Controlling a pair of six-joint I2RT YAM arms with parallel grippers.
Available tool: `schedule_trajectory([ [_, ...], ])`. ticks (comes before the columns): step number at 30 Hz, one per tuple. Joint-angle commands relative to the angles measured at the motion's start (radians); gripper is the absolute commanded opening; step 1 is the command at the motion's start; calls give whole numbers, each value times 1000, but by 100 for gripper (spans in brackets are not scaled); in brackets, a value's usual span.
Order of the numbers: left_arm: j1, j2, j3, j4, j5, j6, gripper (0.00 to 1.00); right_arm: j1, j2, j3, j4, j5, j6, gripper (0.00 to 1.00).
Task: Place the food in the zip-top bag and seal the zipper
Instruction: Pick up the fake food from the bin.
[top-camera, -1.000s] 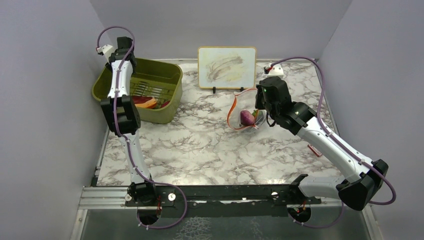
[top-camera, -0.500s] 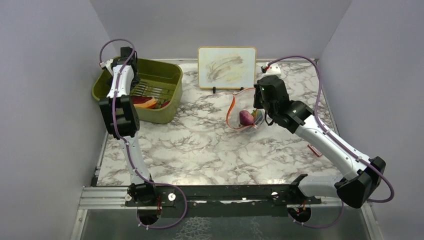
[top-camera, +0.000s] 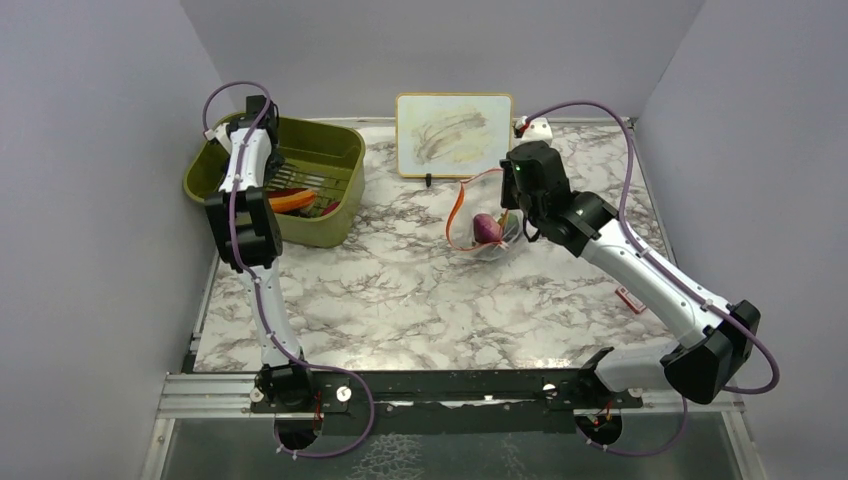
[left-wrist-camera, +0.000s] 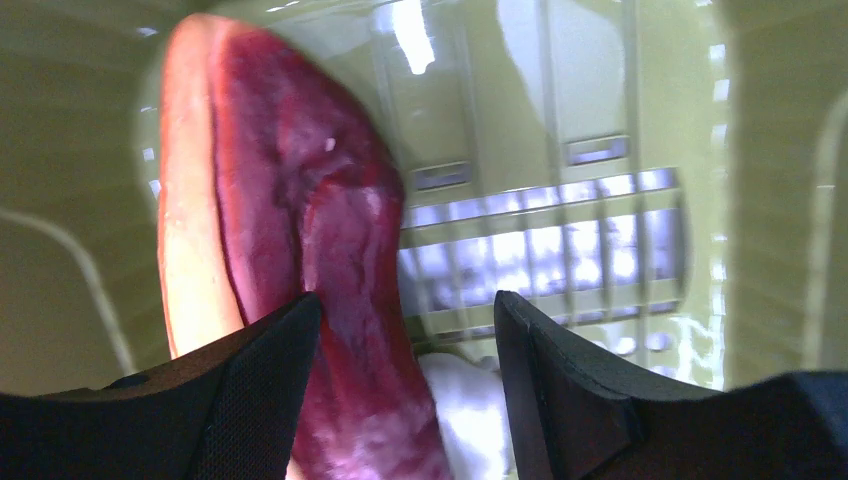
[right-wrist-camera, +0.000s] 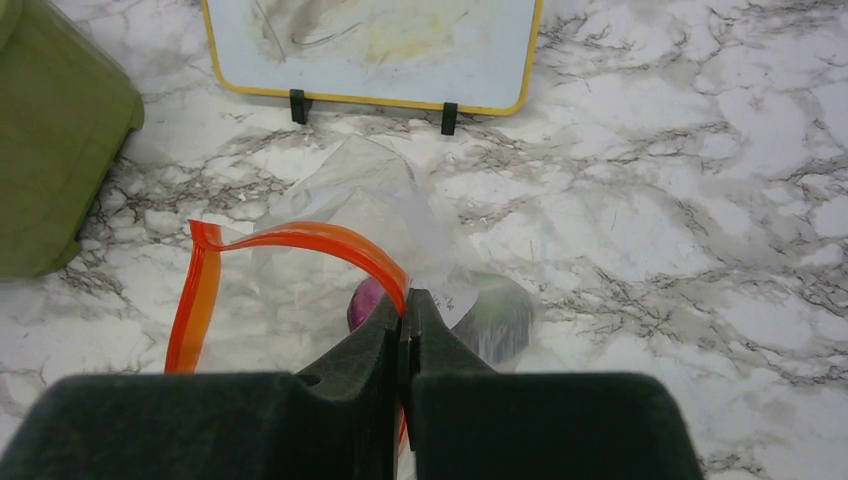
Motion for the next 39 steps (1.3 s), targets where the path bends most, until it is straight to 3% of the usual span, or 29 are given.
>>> schedule_trajectory([
  [1, -25, 70, 126, -11, 81, -28, 66, -3, 16, 57, 31, -2, -17, 1],
  [7, -28, -6, 132, -29, 60, -113, 69, -3, 34, 74, 27, -1, -23, 1],
  [16, -28, -78, 24, -144, 59, -210, 73, -2, 43, 76, 42, -26, -34, 1],
  [23, -22, -31, 197, -156, -12, -187, 74, -3, 34, 66, 45, -25, -37, 1],
  [29, -22, -66, 139, -305, 37, -377, 74, -2, 32, 64, 39, -11, -32, 1],
  [34, -21, -61, 92, -350, 120, -404, 76, -2, 38, 67, 51, -14, -40, 1],
  [39, -22, -46, 86, -346, 106, -408, 77, -3, 41, 67, 51, -17, -39, 1],
])
